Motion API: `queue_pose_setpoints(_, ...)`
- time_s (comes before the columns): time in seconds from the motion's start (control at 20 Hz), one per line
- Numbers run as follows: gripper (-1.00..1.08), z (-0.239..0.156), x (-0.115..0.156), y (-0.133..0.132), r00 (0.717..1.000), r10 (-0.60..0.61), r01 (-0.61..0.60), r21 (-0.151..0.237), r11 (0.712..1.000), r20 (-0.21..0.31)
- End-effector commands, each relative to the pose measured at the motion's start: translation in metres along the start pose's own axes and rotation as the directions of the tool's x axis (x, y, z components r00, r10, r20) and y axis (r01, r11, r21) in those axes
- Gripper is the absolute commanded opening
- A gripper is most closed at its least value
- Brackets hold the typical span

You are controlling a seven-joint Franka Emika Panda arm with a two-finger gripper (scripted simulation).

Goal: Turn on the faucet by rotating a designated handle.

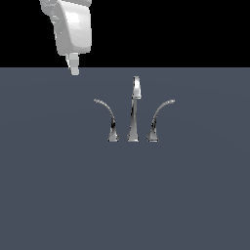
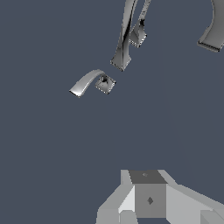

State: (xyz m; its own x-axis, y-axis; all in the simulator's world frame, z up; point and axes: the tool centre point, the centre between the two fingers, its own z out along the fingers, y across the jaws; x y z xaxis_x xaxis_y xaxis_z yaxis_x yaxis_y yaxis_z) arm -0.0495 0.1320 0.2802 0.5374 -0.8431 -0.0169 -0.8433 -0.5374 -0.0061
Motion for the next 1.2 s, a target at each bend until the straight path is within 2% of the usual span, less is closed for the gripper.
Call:
queue_pose_setpoints(0.0, -1.0, 0.01, 0.007, -0.011, 0.999, 0.05, -0.05, 0.001, 0.999, -0.001)
queue_pose_setpoints(0.45, -1.0, 0.047, 0.039, -0.051, 0.971, 0.238, -0.238, 0.001, 0.971, -0.008)
queue_pose_setpoints(0.8, -1.0, 0.078, 0.073, -0.078, 0.921, 0.389, -0.389, 0.001, 0.921, -0.015)
queue_pose_setpoints(1.15, -1.0, 0.1, 0.101, -0.095, 0.869, 0.495, -0.495, 0.003, 0.869, -0.019)
